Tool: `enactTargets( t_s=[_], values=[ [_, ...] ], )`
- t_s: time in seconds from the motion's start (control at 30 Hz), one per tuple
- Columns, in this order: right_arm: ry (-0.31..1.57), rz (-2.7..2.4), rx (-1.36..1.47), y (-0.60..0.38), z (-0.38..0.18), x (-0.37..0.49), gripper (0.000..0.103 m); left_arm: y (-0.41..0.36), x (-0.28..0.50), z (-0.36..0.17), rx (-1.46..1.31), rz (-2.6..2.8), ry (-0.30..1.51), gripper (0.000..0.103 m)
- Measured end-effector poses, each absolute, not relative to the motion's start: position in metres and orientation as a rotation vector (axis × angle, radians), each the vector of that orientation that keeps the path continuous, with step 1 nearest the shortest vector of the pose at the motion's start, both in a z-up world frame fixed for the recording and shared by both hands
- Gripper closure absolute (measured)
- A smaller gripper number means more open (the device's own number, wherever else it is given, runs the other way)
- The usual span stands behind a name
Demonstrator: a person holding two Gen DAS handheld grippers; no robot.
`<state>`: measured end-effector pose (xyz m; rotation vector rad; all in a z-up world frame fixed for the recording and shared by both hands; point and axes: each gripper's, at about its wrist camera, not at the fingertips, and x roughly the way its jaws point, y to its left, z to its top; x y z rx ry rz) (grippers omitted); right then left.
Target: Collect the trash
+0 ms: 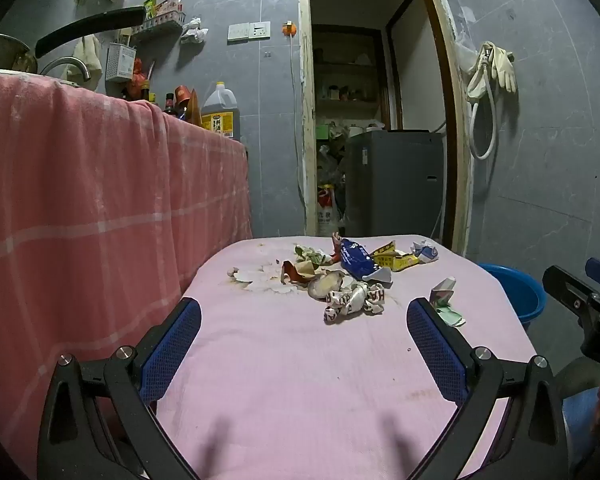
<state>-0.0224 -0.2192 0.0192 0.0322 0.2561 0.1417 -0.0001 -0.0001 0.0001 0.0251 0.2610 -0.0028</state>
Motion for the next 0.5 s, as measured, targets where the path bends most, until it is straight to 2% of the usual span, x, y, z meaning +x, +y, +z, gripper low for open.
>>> enactTargets(
  t_s=[0.5],
  values=[
    [0.262, 0.141, 0.033, -0.2195, 0.0179, -0.0211, 0.0, 0.0027, 0.0023, 0.0014, 0.014, 0.009, 0.276, 0.002]
  ],
)
